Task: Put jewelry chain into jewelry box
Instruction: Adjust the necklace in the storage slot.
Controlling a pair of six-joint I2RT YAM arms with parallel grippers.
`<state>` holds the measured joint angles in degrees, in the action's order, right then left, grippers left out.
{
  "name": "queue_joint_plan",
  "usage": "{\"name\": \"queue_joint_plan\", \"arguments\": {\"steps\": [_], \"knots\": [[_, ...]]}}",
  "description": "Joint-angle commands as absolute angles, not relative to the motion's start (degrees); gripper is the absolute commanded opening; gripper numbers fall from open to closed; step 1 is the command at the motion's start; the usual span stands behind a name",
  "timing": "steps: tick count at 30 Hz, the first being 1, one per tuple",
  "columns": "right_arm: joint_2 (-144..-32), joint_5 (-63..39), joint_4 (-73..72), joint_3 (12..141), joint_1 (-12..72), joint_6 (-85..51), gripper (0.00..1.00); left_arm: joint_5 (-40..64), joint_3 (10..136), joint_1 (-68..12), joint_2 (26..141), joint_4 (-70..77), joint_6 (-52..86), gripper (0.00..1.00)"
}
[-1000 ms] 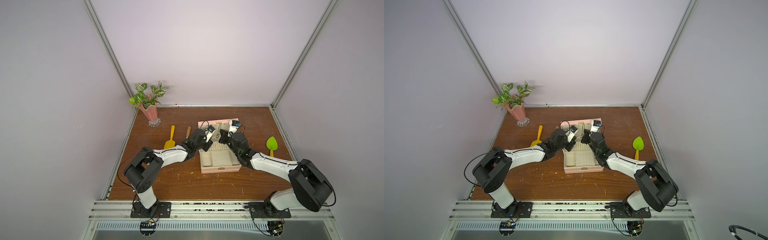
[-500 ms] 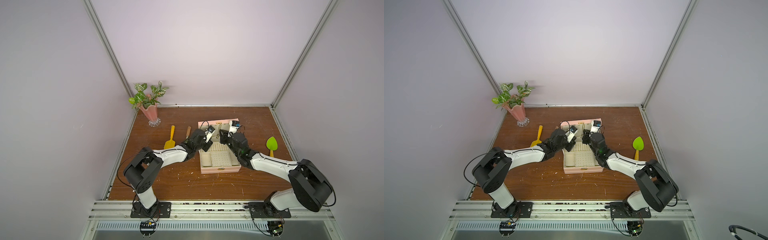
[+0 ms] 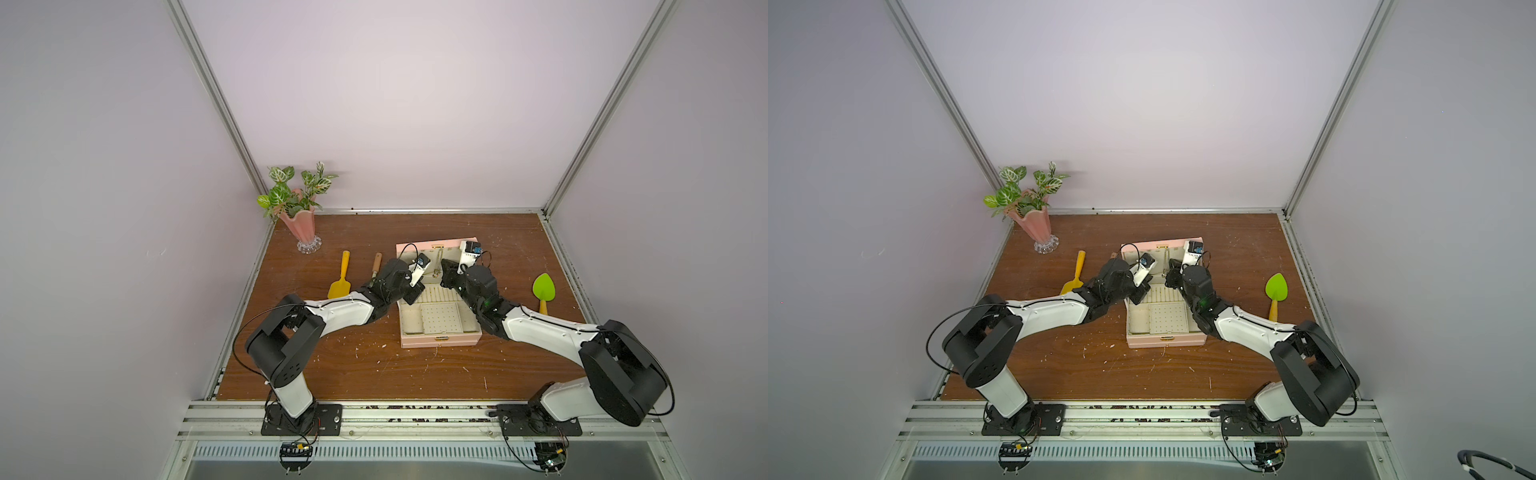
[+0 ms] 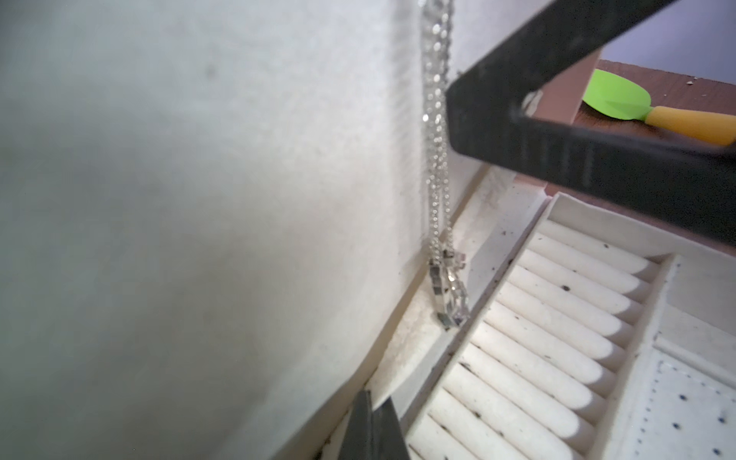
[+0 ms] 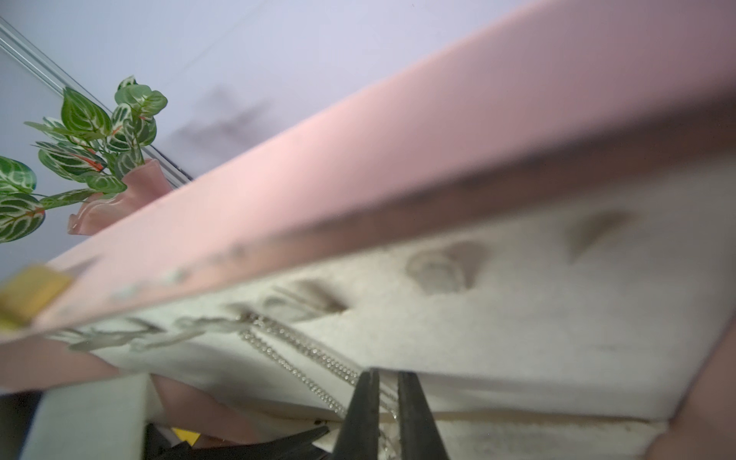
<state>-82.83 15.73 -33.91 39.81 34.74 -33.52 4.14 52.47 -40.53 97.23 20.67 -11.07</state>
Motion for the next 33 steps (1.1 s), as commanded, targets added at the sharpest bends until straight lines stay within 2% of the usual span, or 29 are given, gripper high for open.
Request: {"name": "queue_joint_plan", "arguments": {"steps": [1, 11, 18, 20, 25, 33], "knots": [[-83.0, 16.5, -34.0, 40.5, 33.4, -33.6, 0.13, 14.8, 51.9, -41.2, 93.7, 23.4, -13.3, 0.02], [-84.0, 16.0, -33.2, 41.9, 33.2, -33.5, 0.12, 15.2, 52.0, -42.3, 93.6, 22.2, -16.8, 0.02], [-81.9, 13.9, -30.6, 39.8, 33.2, -34.8, 0.11, 5.6, 53.3, -42.3, 94.4, 23.3, -12.0, 0.01], [-80.7, 13.0, -29.8, 38.8, 33.2, -34.8, 0.08, 4.4, 53.6, -42.3, 94.6, 23.7, -10.9, 0.01], [-78.6, 13.0, -28.9, 36.5, 33.5, -34.9, 0.03, 3.9, 53.9, -42.3, 95.0, 24.6, -9.5, 0.01], [-80.8, 14.7, -31.9, 34.9, 35.5, -34.3, 0.04, 4.3, 53.7, -42.3, 95.1, 24.8, -9.0, 0.01]]}}
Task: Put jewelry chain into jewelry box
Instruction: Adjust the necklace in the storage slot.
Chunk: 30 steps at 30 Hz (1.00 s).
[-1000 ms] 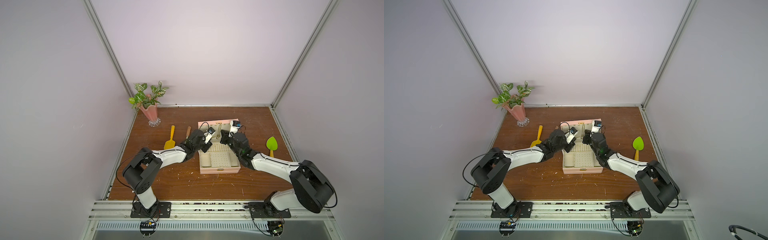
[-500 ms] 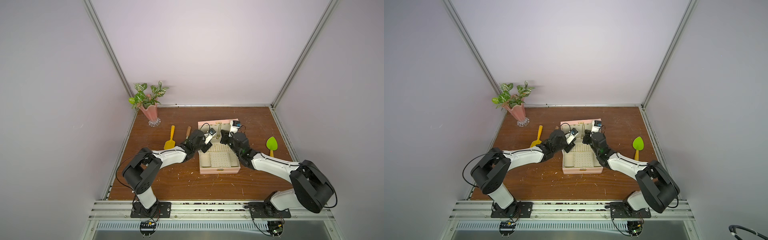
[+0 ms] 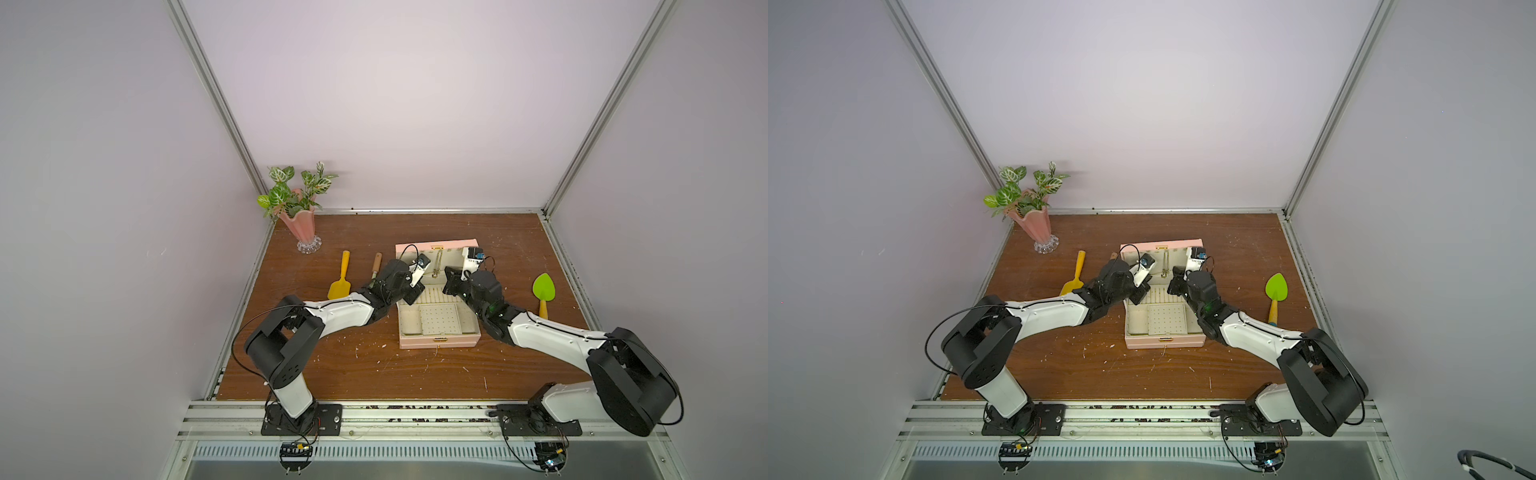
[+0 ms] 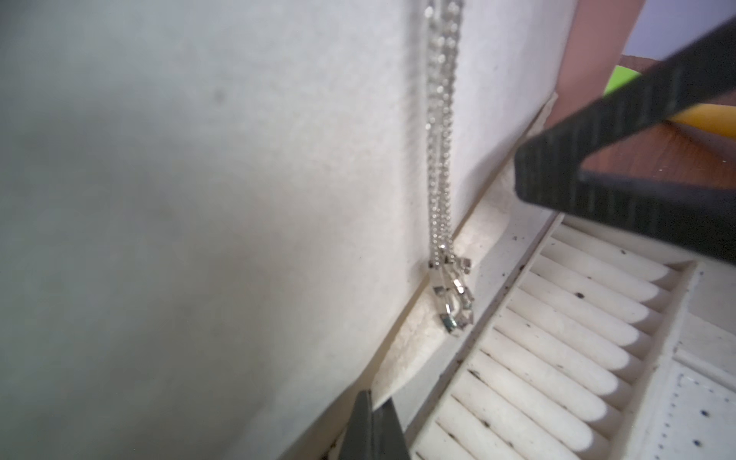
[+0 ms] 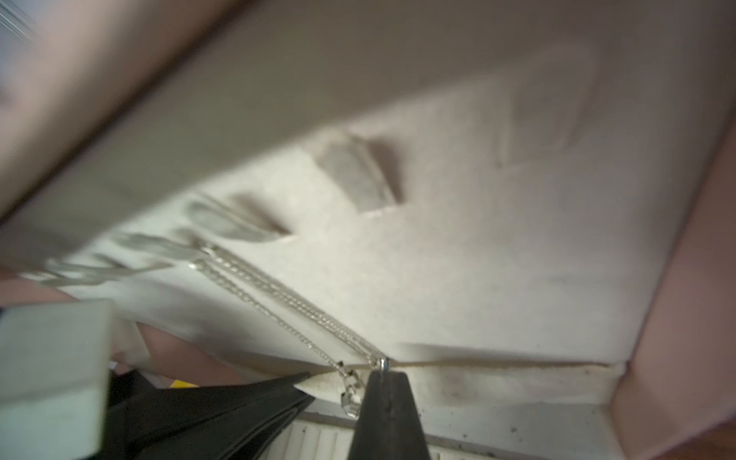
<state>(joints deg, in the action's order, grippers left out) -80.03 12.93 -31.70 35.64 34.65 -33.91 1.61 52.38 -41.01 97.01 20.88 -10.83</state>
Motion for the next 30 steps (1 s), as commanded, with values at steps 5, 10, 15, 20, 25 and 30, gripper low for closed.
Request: {"name": "queue_joint_plan", "arguments": {"steps": [5, 10, 15, 20, 25, 30], "knots": [[-81.5, 16.8, -36.5, 33.1, 36.4, -33.6, 0.06, 4.5, 53.8, -42.3, 95.2, 24.8, -9.1, 0.01], [-83.0, 16.3, -39.1, 33.4, 36.8, -33.4, 0.03, 4.4, 53.7, -42.2, 95.2, 24.8, -9.2, 0.01], [-85.1, 15.4, -41.6, 34.1, 37.1, -33.9, 0.01, 4.7, 53.6, -42.3, 95.1, 24.8, -9.3, 0.01], [-86.4, 14.8, -42.8, 35.3, 37.1, -34.4, 0.01, 5.4, 53.3, -42.3, 94.8, 24.9, -9.9, 0.01], [-87.3, 14.8, -44.7, 36.0, 37.1, -35.4, 0.01, 6.7, 52.4, -42.3, 94.2, 25.4, -10.5, 0.01], [-88.2, 14.7, -46.1, 37.1, 37.1, -36.3, 0.01, 7.5, 51.9, -42.3, 93.9, 25.7, -10.9, 0.01]]}}
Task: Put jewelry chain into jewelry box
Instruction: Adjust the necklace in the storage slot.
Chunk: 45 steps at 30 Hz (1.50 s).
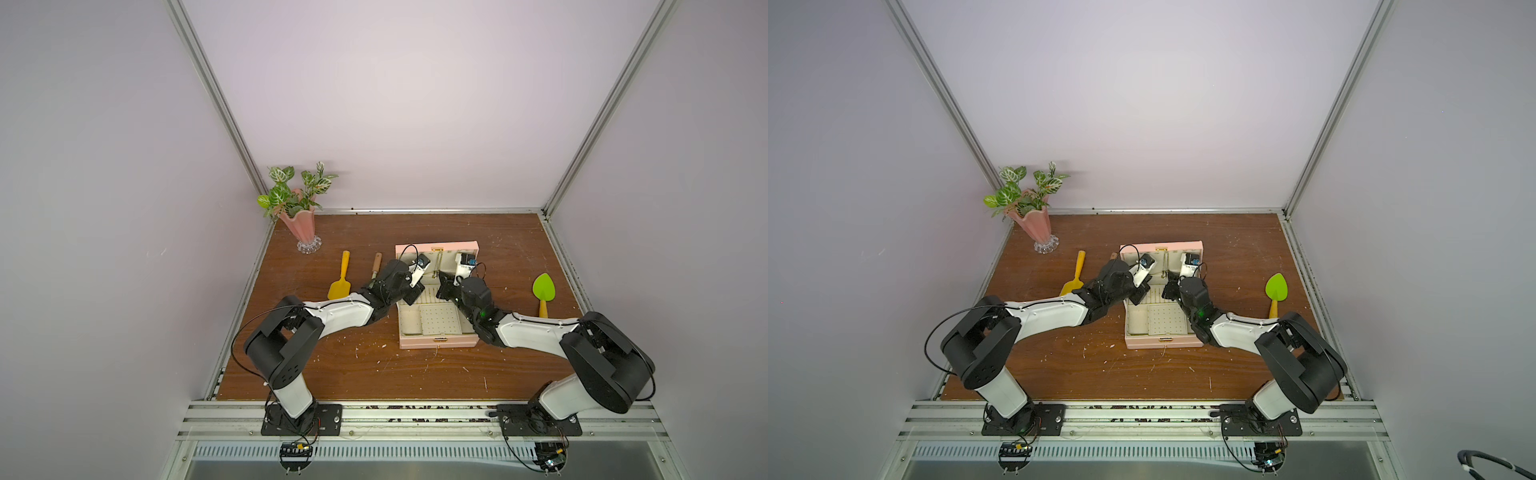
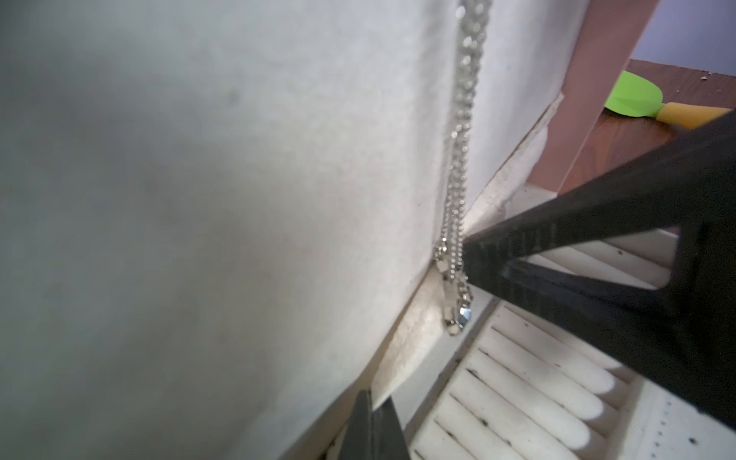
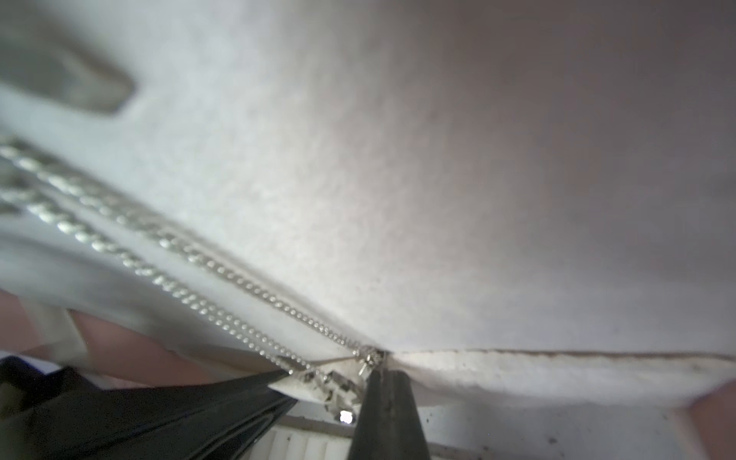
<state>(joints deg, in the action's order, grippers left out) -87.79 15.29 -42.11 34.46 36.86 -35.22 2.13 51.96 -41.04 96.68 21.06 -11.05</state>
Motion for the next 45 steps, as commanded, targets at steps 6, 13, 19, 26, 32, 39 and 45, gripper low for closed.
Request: {"name": "queue_joint_plan", "arguments": {"steps": [6, 13, 19, 26, 32, 39, 45], "knots": [[-88.6, 14.6, -46.9, 37.6, 37.1, -36.9, 0.01, 8.8, 51.5, -42.3, 93.5, 25.9, -11.6, 0.02], [-87.7, 14.9, -47.9, 37.7, 37.2, -37.3, 0.02, 8.6, 51.1, -42.3, 93.2, 26.1, -11.7, 0.02], [-86.7, 16.9, -47.2, 36.7, 37.1, -37.0, 0.06, 8.4, 50.9, -42.3, 93.0, 26.1, -11.7, 0.02], [-83.7, 19.9, -46.0, 35.1, 36.7, -36.4, 0.09, 7.9, 50.1, -42.3, 92.2, 26.7, -11.8, 0.02], [-82.9, 20.1, -45.0, 35.0, 36.3, -36.0, 0.1, 8.1, 50.2, -42.3, 92.1, 27.3, -11.5, 0.02], [-81.9, 19.6, -43.7, 34.6, 36.1, -35.7, 0.11, 8.8, 48.9, -42.3, 91.0, 30.3, -10.6, 0.01], [-81.0, 19.4, -42.6, 34.1, 35.1, -35.7, 0.12, 11.8, 48.3, -42.3, 90.5, 31.5, -11.3, 0.01]]}}
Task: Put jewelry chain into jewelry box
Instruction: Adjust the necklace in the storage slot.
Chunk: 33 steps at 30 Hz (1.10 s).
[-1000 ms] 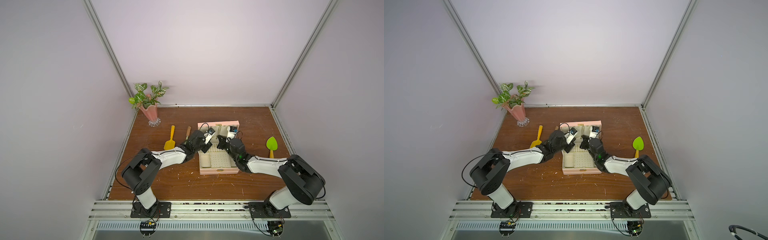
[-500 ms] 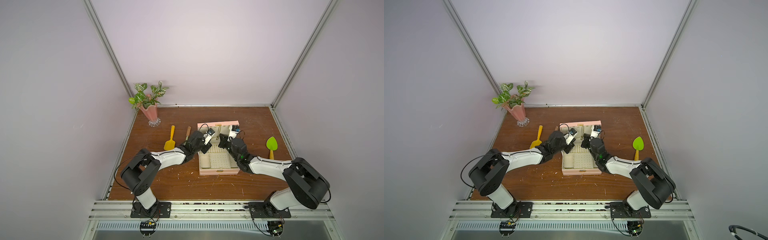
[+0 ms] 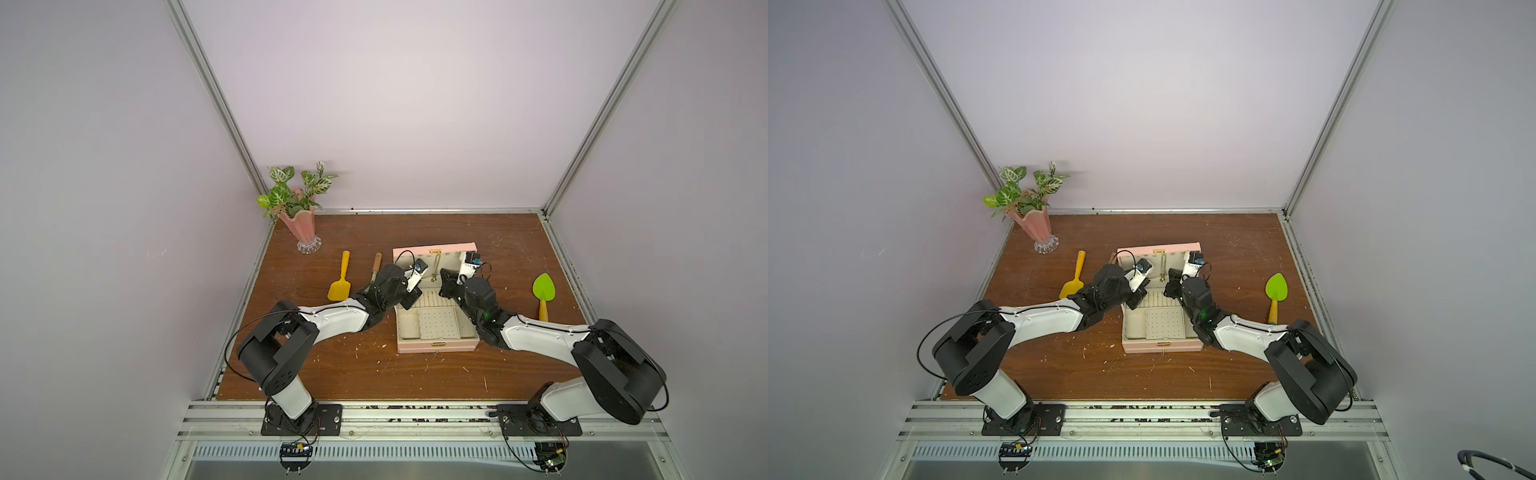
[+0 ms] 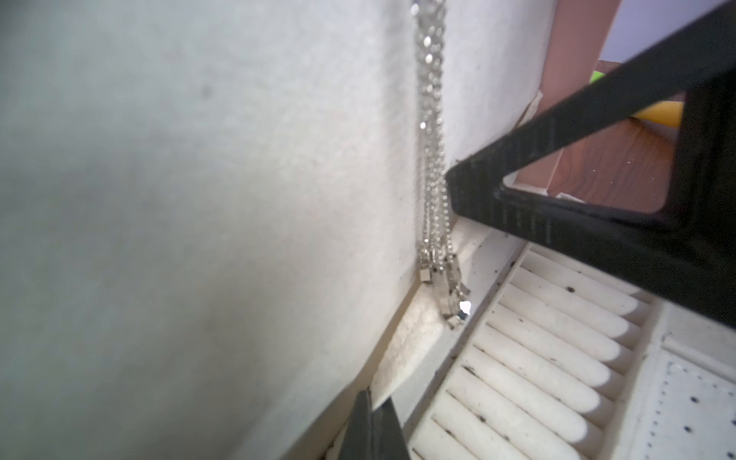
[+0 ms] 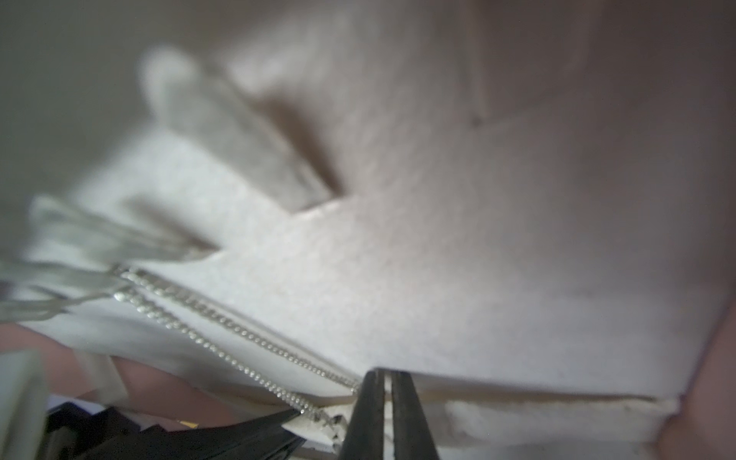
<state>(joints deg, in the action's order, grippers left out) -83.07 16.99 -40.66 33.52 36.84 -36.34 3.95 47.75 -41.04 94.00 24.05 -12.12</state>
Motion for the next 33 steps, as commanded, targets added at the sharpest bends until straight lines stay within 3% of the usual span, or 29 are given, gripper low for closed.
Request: {"name": "queue_joint_plan", "arguments": {"steps": [1, 8, 17, 24, 33], "knots": [[-81.0, 19.3, -42.4, 34.2, 35.0, -35.7, 0.12, 12.4, 48.4, -42.3, 90.6, 31.5, -11.6, 0.01], [-81.1, 18.0, -41.8, 34.2, 34.2, -35.8, 0.12, 12.0, 48.7, -42.3, 91.0, 31.4, -11.7, 0.02], [-79.9, 16.2, -41.6, 33.4, 34.0, -35.9, 0.14, 9.6, 48.6, -42.3, 90.4, 31.3, -10.8, 0.27], [-78.4, 15.0, -41.0, 33.0, 34.1, -35.4, 0.14, 9.7, 48.4, -42.3, 89.9, 30.9, -10.4, 0.29], [-71.5, 11.3, -38.8, 30.4, 33.9, -33.8, 0.27, 12.9, 45.6, -42.3, 84.2, 29.9, -8.6, 0.41]]}}
